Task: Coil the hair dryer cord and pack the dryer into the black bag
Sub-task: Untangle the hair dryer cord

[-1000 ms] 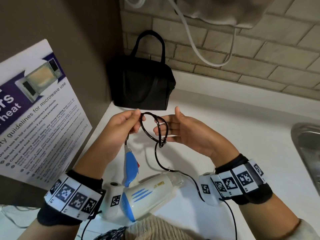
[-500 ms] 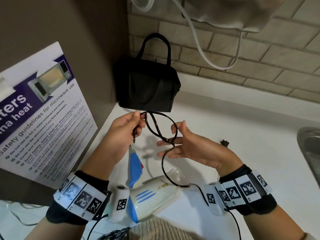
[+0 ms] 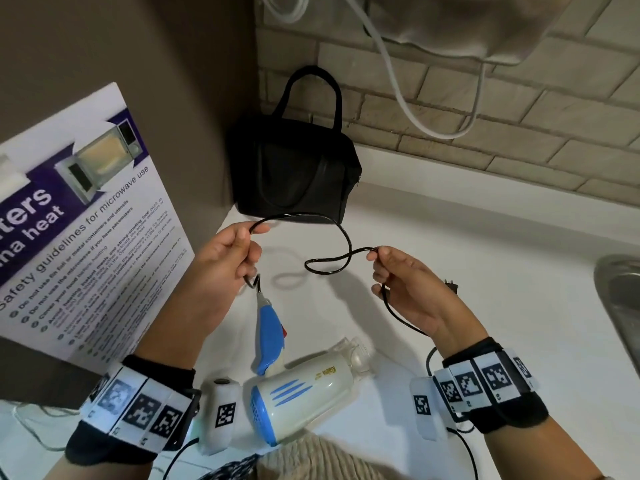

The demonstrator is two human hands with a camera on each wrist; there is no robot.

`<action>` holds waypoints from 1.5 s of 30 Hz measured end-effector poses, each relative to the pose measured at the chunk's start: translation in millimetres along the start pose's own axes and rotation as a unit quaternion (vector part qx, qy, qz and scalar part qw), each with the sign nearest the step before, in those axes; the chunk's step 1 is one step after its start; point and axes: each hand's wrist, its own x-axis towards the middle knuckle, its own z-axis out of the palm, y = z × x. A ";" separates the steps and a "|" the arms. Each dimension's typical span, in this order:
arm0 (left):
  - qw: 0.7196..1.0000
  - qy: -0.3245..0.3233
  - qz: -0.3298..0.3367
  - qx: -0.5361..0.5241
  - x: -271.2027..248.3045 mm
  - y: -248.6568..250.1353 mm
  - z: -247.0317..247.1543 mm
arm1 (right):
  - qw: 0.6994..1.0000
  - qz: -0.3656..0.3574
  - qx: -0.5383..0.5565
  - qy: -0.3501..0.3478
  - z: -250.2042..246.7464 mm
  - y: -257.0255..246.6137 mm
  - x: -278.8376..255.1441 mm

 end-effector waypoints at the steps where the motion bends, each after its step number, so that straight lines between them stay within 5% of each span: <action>1: 1.000 0.002 -0.004 0.019 -0.6 -2.5 -1.4 | 1.000 -0.015 0.018 -0.011 -0.4 0.3 -0.3; 6: 0.997 0.044 -0.055 0.026 -1.6 -10.2 3.4 | 0.986 -0.079 -0.002 -0.145 -1.2 -1.7 -6.6; 13: 0.999 0.011 -0.012 0.045 0.2 -0.5 19.2 | 0.898 0.006 -0.328 -0.291 14.4 -4.1 -17.6; 17: 0.997 -0.060 0.045 0.013 -4.2 12.4 20.3 | 0.871 0.053 -0.448 -0.197 17.1 10.2 -4.1; 20: 0.994 -0.086 0.047 -0.054 -11.9 14.9 11.8 | 0.888 0.075 -0.448 -0.075 12.8 19.1 10.1; 24: 0.988 -0.101 0.041 -0.106 -20.0 5.9 -10.7 | 0.942 0.081 -0.305 0.115 3.8 17.7 23.4; 28: 0.980 -0.100 0.041 -0.167 -23.9 -4.1 -37.9 | 0.947 0.052 -0.190 0.252 -17.6 13.9 33.0; 32: 0.949 -0.107 0.051 -0.293 -22.8 -2.2 -51.6 | 0.934 0.048 -0.197 0.295 -36.5 20.1 37.3; 37: 0.990 -0.068 0.059 -0.107 -21.2 0.5 -38.3 | 0.910 0.042 -0.335 0.241 -33.0 17.5 39.9; 41: 0.993 -0.062 0.071 0.068 -28.2 6.0 -14.4 | 0.843 -0.104 -0.500 0.172 -3.1 -1.6 28.1; 45: 0.984 -0.068 0.080 0.145 -30.7 6.0 6.6 | 0.814 -0.326 -0.482 0.011 61.2 -22.6 -2.2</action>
